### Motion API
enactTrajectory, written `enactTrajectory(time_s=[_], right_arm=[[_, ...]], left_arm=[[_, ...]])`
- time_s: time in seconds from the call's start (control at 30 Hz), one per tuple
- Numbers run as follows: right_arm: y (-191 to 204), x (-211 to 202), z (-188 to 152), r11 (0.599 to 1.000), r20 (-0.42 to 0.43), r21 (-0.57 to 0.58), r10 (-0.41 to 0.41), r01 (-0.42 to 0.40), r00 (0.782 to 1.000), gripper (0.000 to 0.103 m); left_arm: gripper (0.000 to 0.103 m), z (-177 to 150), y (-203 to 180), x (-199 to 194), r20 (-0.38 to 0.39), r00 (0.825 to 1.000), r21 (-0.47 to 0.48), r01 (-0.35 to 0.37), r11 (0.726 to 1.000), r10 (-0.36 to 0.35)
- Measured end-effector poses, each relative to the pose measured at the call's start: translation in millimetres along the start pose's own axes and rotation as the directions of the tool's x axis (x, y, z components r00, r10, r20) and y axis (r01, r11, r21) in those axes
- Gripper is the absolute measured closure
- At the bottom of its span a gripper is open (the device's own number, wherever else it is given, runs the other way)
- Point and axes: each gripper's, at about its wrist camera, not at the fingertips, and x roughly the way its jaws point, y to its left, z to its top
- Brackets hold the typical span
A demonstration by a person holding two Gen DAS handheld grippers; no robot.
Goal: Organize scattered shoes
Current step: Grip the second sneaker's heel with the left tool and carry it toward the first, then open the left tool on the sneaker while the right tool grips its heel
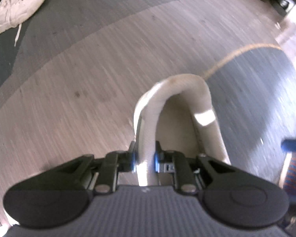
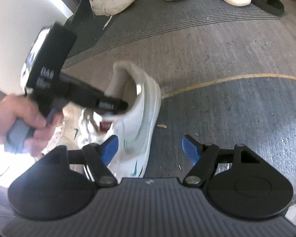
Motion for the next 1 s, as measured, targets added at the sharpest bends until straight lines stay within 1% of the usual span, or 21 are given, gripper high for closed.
enactTrajectory(time_s=[0.1,0.23,0.3,0.4,0.47,0.57,0.6,0.67,0.7,0.8,0.83,0.9,0.97,1.0], right_arm=[[1,-6,-8,1.000,0.013,0.006,0.007,-0.007,1.000,0.029],[2,-9,-14,1.000,0.022,-0.002,0.003,-0.003,1.000,0.029],[0,-8,-13,1.000,0.025,-0.005,-0.003,0.003,1.000,0.029],[-1,-10,-13,0.999,0.035,-0.019,-0.026,0.027,0.999,0.029],[-2,-9,-10,0.999,0.039,-0.024,-0.044,0.045,0.998,0.029],[-6,-10,-3,0.999,0.035,-0.009,-0.046,0.047,0.998,0.029],[-5,-12,-1,0.999,0.032,-0.016,-0.044,0.045,0.999,0.029],[2,-17,5,0.997,0.030,-0.064,-0.048,0.049,0.998,0.029],[8,-21,10,0.994,0.034,-0.101,-0.048,0.051,0.998,0.029],[25,-30,21,0.978,0.038,-0.203,-0.037,0.044,0.999,0.029],[31,-32,25,0.970,0.035,-0.240,-0.031,0.038,0.999,0.029],[42,-36,34,0.946,0.020,-0.324,-0.015,0.021,1.000,0.029],[50,-40,42,0.921,0.009,-0.390,-0.005,0.008,1.000,0.029],[54,-43,46,0.906,0.002,-0.423,0.000,0.001,1.000,0.029]], left_arm=[[0.085,-19,-13,-1,0.002,1.000,0.005,0.004,1.000,-0.004],[0.085,-36,-22,-2,0.023,1.000,0.007,0.013,1.000,-0.013],[0.085,-39,-22,-1,0.032,0.999,0.011,0.017,1.000,-0.017],[0.083,-42,-21,-2,0.065,0.997,0.019,0.032,0.999,-0.033],[0.076,-41,-21,-5,0.082,0.995,0.022,0.047,0.999,-0.048],[0.060,-42,-23,-21,0.116,0.990,0.043,0.071,0.997,-0.075],[0.051,-44,-25,-29,0.125,0.988,0.056,0.080,0.995,-0.086],[0.049,-49,-31,-49,0.149,0.984,0.084,0.091,0.992,-0.102],[0.046,-52,-32,-62,0.160,0.981,0.089,0.098,0.991,-0.111],[0.043,-65,-33,-111,0.201,0.970,0.094,0.119,0.989,-0.135],[0.038,-71,-31,-134,0.218,0.965,0.094,0.131,0.987,-0.149],[0.032,-82,-23,-176,0.230,0.950,0.099,0.192,0.976,-0.210],[0.027,-91,-15,-208,0.269,0.936,0.094,0.208,0.973,-0.226],[0.021,-96,-11,-229,0.295,0.931,0.087,0.198,0.976,-0.215]])
